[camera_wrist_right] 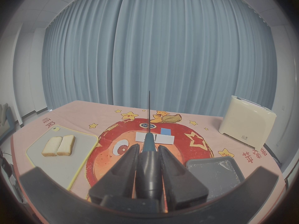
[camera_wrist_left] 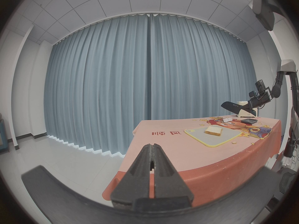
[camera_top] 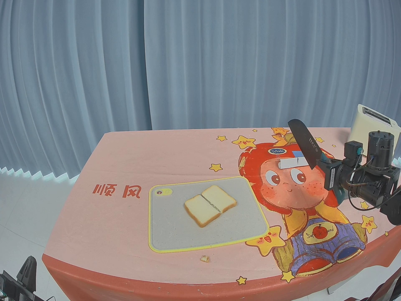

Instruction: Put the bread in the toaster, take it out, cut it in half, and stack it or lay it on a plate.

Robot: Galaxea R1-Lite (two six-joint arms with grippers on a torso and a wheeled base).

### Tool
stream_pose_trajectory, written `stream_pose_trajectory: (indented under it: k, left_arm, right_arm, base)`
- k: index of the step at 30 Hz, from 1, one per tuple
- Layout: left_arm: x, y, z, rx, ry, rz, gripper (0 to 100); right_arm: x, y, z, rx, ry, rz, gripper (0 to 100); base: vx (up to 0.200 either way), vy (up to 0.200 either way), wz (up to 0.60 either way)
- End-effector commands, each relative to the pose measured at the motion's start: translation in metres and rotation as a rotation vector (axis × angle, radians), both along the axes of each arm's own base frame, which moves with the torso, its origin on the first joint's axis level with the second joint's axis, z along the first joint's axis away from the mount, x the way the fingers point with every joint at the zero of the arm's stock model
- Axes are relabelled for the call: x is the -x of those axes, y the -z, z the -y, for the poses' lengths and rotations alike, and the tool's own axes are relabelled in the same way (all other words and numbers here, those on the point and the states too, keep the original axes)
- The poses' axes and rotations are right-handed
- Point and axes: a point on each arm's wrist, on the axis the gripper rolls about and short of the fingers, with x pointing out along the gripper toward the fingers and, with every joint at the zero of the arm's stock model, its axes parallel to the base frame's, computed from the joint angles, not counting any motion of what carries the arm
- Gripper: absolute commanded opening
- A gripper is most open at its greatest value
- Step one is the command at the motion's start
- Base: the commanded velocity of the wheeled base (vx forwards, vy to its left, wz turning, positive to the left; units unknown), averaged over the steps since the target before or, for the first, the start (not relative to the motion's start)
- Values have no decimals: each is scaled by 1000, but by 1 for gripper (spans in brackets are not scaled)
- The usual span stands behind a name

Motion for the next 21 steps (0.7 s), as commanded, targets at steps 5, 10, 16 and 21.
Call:
stream_pose_trajectory:
  k: [5,10,16,21]
  left_arm:
    - [0,5,0,0,0,-1,0]
    - [0,5,0,0,0,-1,0]
    - [0,5,0,0,0,-1,0]
    - [0,5,0,0,0,-1,0]
  right_arm:
    - [-3,5,0,5,3,-18,0]
    - [-4,6,0,5,3,-19,0]
    - [-4,6,0,9,2,-24,0]
    - [-4,7,0,11,1,-25,0]
  base:
    - [0,0,0]
    - [0,0,0]
    - [0,0,0]
    - [0,0,0]
